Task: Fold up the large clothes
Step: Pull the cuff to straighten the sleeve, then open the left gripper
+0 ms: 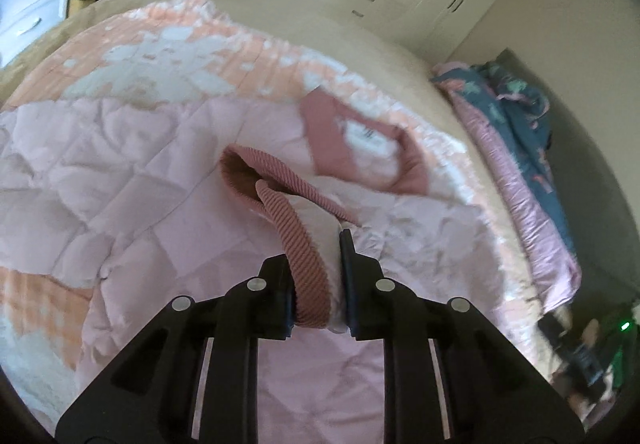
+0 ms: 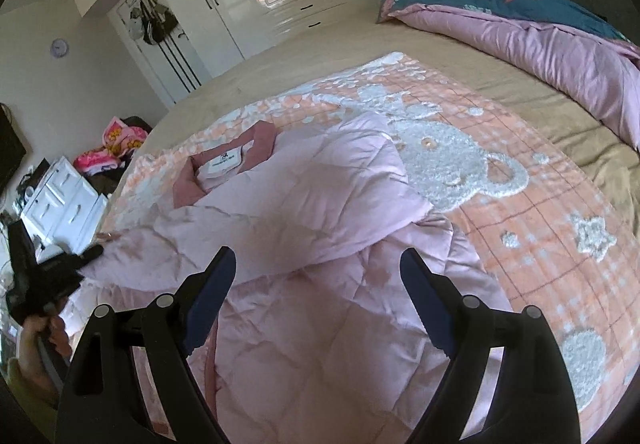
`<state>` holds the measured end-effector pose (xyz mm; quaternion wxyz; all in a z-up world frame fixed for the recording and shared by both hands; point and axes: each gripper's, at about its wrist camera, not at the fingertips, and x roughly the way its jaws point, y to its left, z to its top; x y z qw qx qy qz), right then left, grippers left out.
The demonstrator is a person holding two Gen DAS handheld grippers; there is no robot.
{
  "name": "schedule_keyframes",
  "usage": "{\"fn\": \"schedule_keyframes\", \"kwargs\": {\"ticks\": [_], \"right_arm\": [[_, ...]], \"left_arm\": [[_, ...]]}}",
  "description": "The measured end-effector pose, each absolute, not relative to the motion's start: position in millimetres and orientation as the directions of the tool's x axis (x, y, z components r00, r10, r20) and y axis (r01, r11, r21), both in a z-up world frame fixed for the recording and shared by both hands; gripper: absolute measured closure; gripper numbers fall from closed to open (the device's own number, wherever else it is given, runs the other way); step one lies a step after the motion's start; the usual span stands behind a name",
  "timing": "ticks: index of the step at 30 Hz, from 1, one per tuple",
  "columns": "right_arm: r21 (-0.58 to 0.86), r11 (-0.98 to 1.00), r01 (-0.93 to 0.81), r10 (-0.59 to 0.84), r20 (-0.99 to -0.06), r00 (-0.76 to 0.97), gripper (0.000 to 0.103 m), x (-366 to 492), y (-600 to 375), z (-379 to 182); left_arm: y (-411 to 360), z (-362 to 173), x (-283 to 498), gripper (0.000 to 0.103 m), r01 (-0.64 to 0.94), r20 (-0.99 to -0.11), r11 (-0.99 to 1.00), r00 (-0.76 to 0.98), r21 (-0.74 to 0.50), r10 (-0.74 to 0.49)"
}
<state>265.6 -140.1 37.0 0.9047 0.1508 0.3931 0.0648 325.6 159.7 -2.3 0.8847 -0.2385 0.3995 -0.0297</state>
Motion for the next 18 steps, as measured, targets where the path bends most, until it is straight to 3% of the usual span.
{"fn": "schedule_keyframes", "kwargs": {"ticks": [18], "right_arm": [[0.22,0.975,-0.039,0.196,-0.758,0.622,0.018,306.7,-108.1,10.7]], "left_arm": [[165.8,-40.8,317.6,0.091,-0.174,-0.75,0.886,0.615,-0.43,-0.243]]}}
